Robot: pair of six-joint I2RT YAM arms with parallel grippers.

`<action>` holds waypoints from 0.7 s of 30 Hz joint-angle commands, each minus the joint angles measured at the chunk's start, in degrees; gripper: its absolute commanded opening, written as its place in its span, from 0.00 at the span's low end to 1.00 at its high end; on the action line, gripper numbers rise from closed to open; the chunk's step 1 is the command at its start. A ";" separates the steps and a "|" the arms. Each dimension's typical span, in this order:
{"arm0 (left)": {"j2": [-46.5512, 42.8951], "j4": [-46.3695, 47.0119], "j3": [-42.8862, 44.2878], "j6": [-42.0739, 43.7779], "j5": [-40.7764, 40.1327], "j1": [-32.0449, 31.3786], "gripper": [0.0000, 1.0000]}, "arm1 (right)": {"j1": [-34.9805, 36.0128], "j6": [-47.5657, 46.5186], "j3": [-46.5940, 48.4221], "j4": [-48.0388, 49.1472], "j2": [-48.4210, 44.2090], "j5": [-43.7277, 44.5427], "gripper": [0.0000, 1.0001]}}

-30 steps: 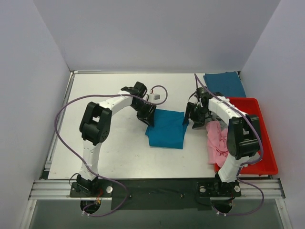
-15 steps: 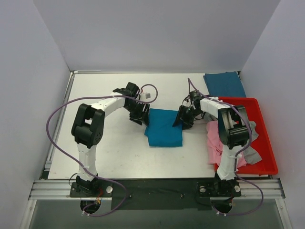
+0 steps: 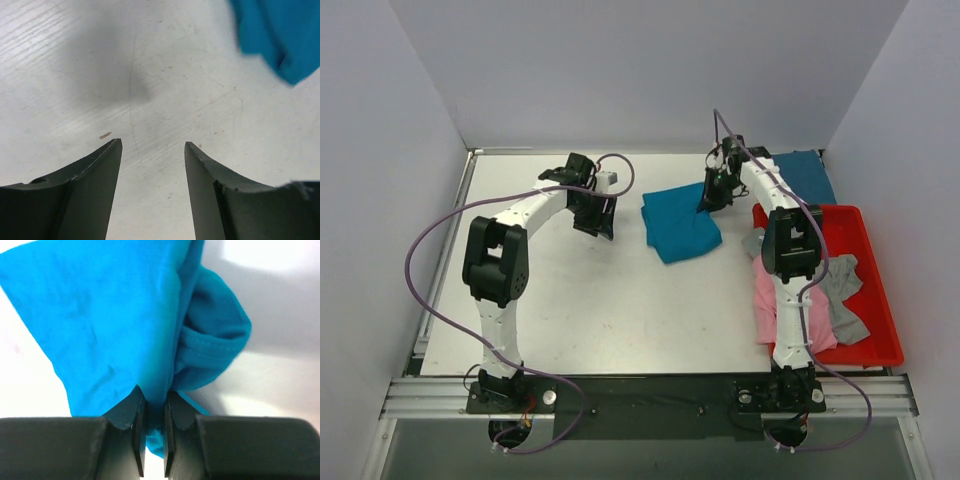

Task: Fold and stack the t-shirts
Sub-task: Put the neatly folded tshirt into the corner of the board with the right arm

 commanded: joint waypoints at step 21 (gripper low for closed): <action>-1.78 -2.46 -1.18 6.63 -10.15 0.43 0.63 | -3.49 -57.94 25.34 18.22 6.98 45.01 0.00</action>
